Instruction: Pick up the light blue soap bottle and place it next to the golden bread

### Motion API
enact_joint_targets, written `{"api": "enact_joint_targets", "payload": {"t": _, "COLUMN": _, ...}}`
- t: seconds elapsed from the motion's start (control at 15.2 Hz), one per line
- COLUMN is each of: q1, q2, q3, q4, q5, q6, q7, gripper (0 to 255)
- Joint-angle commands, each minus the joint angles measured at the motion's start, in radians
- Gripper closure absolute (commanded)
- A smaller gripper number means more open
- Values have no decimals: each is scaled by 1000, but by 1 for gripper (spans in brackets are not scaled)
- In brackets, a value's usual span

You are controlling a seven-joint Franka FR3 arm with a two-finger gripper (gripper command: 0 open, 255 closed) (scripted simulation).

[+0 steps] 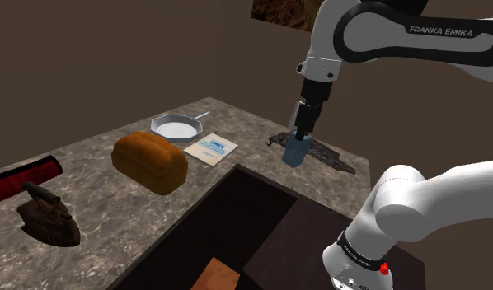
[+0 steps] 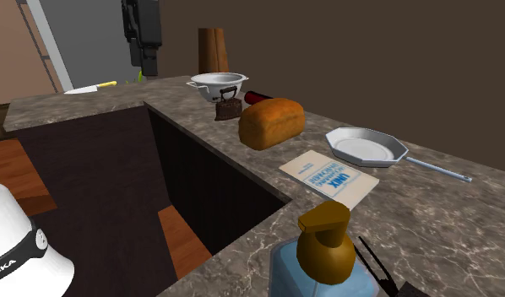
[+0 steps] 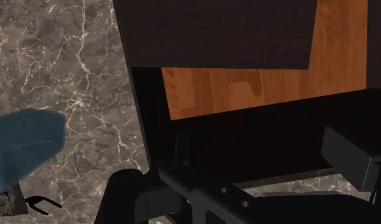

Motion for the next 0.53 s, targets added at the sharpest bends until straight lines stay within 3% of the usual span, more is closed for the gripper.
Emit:
{"api": "enact_joint_targets", "payload": {"t": 0.0, "q1": 0, "q2": 0, "q3": 0, "q4": 0, "q5": 0, "q6": 0, "q7": 0, "gripper": 0}}
{"api": "enact_joint_targets", "payload": {"t": 0.46, "q1": -67, "q2": 86, "q3": -141, "q4": 16, "q5": -111, "q6": 92, "q7": -159, "gripper": 0}}
